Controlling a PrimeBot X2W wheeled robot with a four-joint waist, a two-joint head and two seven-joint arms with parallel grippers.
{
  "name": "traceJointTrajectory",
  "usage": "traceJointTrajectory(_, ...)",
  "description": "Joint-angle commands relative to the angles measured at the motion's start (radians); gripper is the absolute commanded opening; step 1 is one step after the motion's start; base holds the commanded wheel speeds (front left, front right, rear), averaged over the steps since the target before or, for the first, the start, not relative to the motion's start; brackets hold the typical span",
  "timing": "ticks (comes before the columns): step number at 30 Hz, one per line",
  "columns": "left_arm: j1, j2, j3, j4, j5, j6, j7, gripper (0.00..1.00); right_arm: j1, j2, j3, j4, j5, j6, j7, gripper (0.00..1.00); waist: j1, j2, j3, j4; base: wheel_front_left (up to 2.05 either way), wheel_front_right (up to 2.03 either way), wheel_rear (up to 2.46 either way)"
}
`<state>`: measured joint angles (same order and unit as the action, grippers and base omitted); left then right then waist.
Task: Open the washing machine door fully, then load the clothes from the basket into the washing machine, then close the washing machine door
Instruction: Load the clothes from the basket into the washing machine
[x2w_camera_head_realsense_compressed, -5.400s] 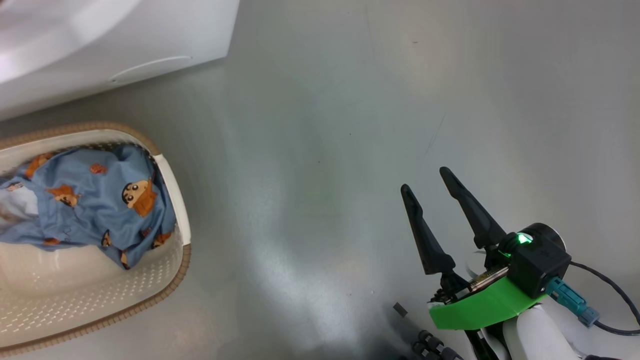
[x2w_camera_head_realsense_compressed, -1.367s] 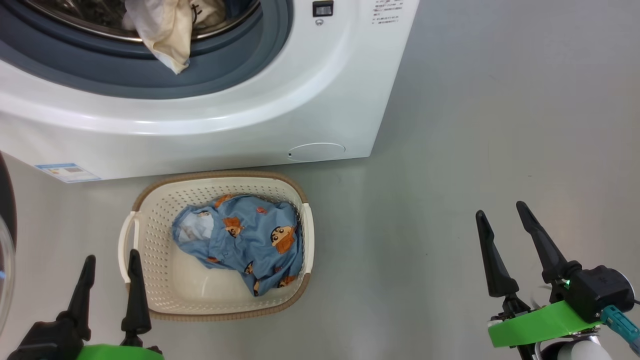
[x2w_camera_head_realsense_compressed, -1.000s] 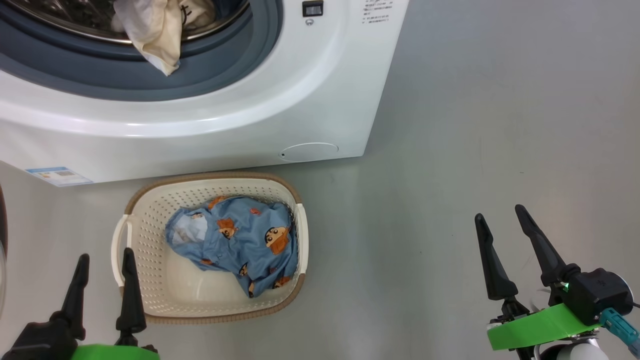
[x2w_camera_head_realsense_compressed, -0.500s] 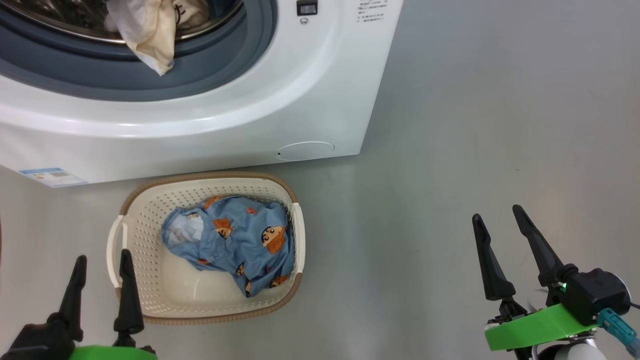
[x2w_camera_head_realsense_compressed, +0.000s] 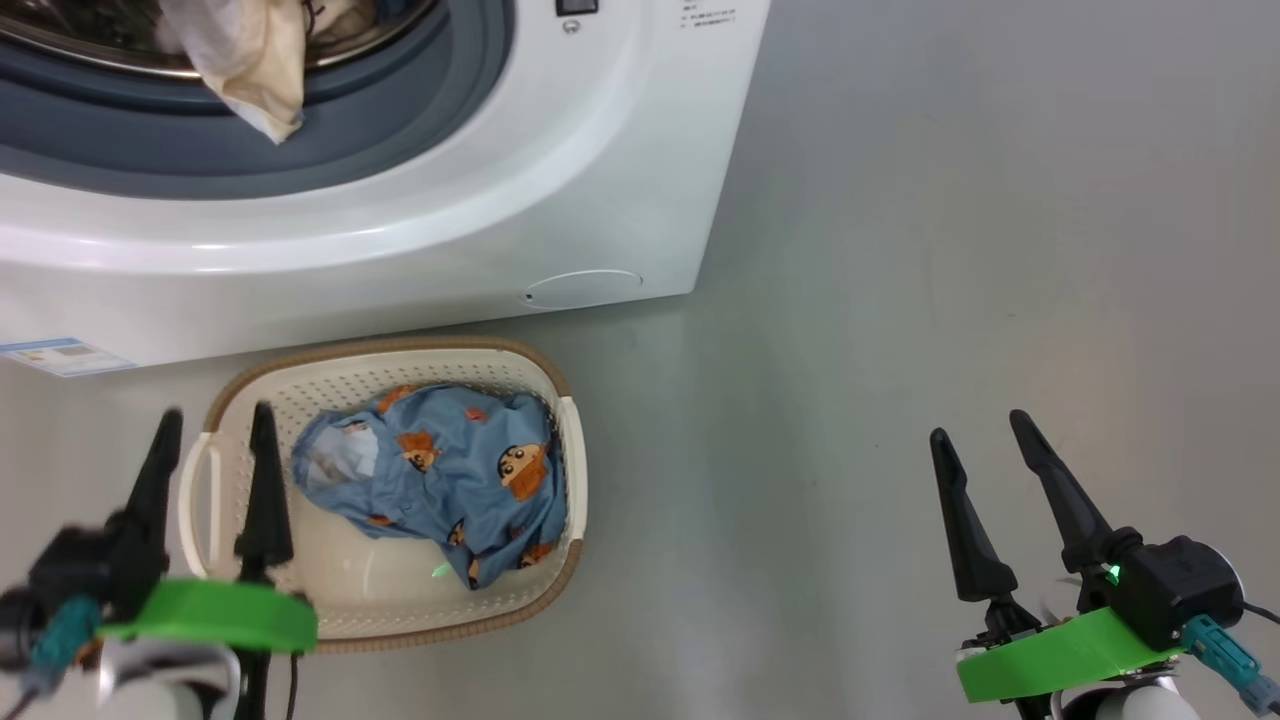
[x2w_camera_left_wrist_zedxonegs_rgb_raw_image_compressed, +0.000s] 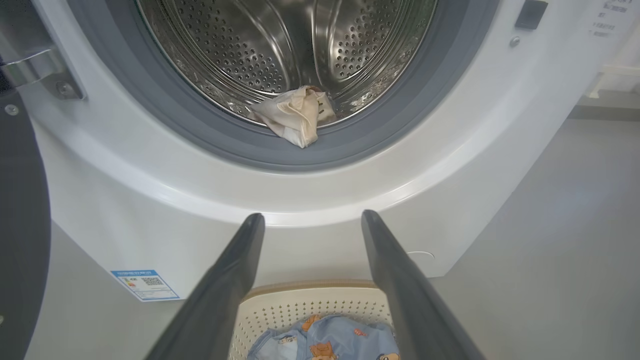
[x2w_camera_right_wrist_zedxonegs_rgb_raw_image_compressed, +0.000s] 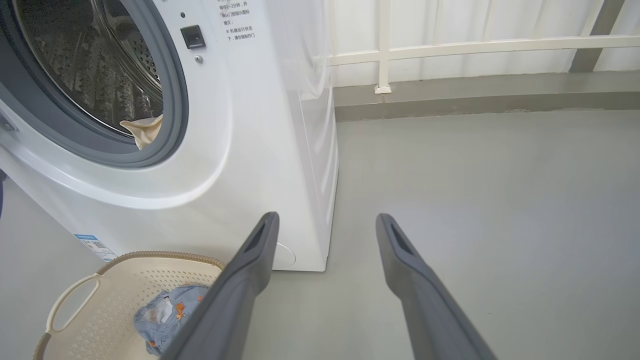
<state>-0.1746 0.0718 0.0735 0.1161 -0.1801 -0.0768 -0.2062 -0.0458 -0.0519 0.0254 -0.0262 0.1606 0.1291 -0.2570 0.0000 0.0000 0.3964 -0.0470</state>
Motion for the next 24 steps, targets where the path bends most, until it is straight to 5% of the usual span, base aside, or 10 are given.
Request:
traceJointTrajectory(1, -0.045, 0.032, 0.021, -0.009, 0.017, -0.004, 0.008, 1.00, -0.013, 0.001, 0.033, -0.020, 0.003, 0.002, -0.005, 1.00, 0.0000, 0.0000, 0.008, -0.009, 0.00, 0.00, 0.00)
traceJointTrajectory(24, -0.626, 0.169, 0.057, 0.457, 0.000, 0.051, 0.166, 1.00, -0.056, 0.002, 0.088, -0.011, 0.067, 0.002, -0.005, 1.00, 0.0000, 0.0000, 0.109, -0.139, 0.00, 0.00, 0.00)
